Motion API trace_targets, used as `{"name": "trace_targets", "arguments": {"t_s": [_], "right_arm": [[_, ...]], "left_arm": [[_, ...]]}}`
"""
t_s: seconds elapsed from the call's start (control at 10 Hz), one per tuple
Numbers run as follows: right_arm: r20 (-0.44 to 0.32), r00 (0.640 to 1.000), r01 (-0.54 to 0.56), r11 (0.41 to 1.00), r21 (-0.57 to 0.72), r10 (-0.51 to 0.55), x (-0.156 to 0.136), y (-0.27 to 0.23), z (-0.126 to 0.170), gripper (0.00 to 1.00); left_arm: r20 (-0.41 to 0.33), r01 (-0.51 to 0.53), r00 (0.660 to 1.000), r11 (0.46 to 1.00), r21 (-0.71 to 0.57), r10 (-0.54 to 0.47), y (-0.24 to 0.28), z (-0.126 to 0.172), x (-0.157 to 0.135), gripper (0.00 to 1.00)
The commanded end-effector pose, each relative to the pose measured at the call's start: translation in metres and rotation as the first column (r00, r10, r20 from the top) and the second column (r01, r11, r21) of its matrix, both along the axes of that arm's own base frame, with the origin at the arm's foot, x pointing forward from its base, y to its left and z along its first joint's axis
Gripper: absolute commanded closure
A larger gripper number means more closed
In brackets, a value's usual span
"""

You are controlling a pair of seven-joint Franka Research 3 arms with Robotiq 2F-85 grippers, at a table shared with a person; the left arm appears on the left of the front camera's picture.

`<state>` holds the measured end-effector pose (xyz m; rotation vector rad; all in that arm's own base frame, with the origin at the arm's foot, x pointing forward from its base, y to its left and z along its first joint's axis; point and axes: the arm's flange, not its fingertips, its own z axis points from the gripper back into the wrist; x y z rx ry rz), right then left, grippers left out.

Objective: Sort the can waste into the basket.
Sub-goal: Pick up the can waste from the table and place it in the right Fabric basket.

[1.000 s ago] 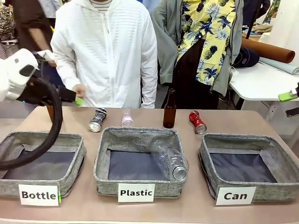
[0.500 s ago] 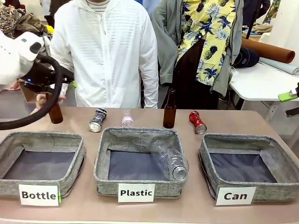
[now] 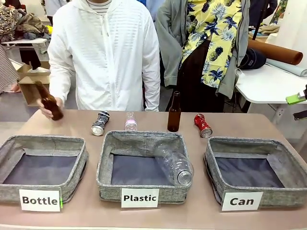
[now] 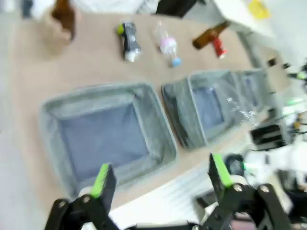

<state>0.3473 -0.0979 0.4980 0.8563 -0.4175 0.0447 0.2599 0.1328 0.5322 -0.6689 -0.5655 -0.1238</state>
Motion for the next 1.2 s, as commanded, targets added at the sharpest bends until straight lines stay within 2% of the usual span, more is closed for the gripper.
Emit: {"name": "trace_targets", "arguments": {"t_s": [0.0,0.1,0.2,0.3,0.4,0.5,0.6,0.8,1.1], "right_arm": [[-0.002,1.000,0.012,1.000,0.002,-0.012,0.003,0.002,0.002,0.00],[-0.002,1.000,0.012,1.000,0.002,-0.012,0.003,0.002,0.002,0.00],[-0.002,1.000,0.012,1.000,0.002,-0.012,0.003,0.002,0.002,0.00],[-0.002,1.000,0.012,1.000,0.002,-0.012,0.003,0.002,0.002,0.00],[-0.002,1.000,0.012,1.000,0.002,-0.012,0.003,0.002,0.002,0.00],[-0.002,1.000,0.012,1.000,0.002,-0.012,0.003,0.002,0.002,0.00],[-0.002,1.000,0.012,1.000,0.002,-0.012,0.003,0.002,0.002,0.00],[-0.002,1.000,0.012,1.000,0.002,-0.012,0.003,0.002,0.002,0.00],[-0.002,1.000,0.012,1.000,0.002,-0.012,0.003,0.002,0.002,0.00]], "left_arm": [[-0.046,-0.015,0.999,0.995,-0.104,0.010,0.079,0.025,-0.014,0.00],[-0.076,-0.022,0.997,0.978,-0.210,0.006,0.121,0.029,-0.014,0.00],[-0.112,-0.087,0.992,0.935,-0.345,0.051,0.170,0.023,-0.013,0.00],[-0.105,-0.082,0.994,0.881,-0.466,0.037,0.211,0.014,-0.018,0.00],[-0.100,-0.129,0.991,0.792,-0.597,0.085,0.250,0.000,-0.025,0.00],[-0.051,-0.102,0.994,0.699,-0.708,0.094,0.269,-0.018,-0.040,0.00],[-0.046,-0.097,0.994,0.609,-0.787,0.099,0.292,-0.043,-0.055,0.00],[-0.054,-0.115,0.991,0.559,-0.821,0.125,0.294,-0.065,-0.070,0.00],[-0.081,-0.142,0.988,0.556,-0.819,0.134,0.266,-0.067,-0.060,0.00]]}}
